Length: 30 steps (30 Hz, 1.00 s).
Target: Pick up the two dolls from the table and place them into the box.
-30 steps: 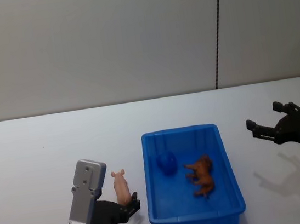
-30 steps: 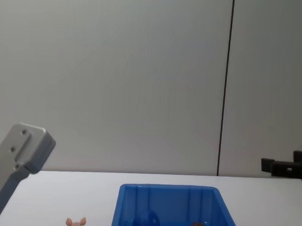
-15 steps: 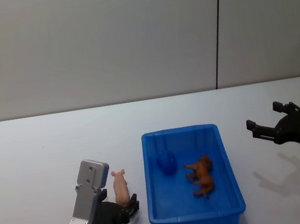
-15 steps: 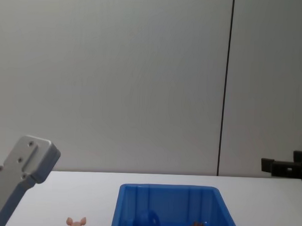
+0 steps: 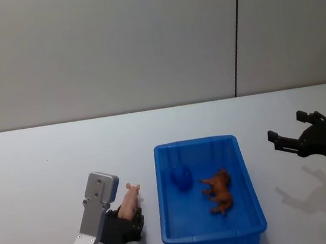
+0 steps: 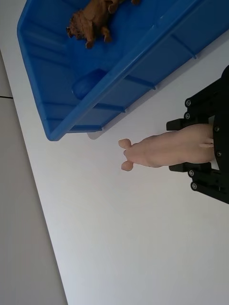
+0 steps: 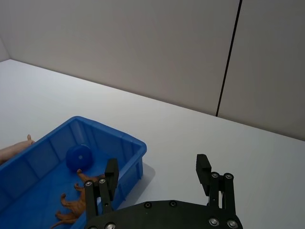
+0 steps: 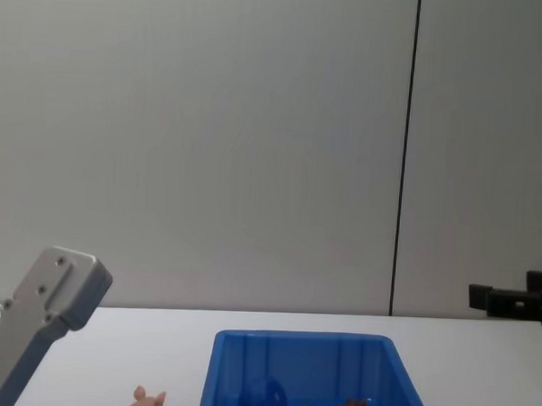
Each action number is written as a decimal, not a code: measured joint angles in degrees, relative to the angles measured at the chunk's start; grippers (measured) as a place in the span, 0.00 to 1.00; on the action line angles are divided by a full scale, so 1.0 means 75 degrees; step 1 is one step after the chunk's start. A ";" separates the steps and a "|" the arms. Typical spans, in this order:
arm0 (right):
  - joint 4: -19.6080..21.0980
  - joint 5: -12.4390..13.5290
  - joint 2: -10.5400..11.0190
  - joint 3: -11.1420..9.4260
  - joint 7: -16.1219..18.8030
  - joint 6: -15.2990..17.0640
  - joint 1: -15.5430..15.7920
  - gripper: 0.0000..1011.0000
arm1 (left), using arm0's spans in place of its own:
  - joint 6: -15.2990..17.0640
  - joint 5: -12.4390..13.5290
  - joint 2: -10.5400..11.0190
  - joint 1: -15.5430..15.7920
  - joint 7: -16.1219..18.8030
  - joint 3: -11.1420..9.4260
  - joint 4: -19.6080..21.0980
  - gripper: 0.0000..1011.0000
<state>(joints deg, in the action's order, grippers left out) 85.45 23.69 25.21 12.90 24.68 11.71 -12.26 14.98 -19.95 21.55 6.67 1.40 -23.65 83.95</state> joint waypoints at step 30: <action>0.0000 0.0000 0.0000 0.0000 0.0000 0.0000 0.0000 0.99 | -0.0509 0.0593 0.0378 0.0163 -0.0520 0.0444 0.1157 0.39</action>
<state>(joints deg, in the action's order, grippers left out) 85.45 23.69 25.21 12.90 24.67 11.71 -12.26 11.17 -15.50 24.39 7.89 -2.50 -20.32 92.62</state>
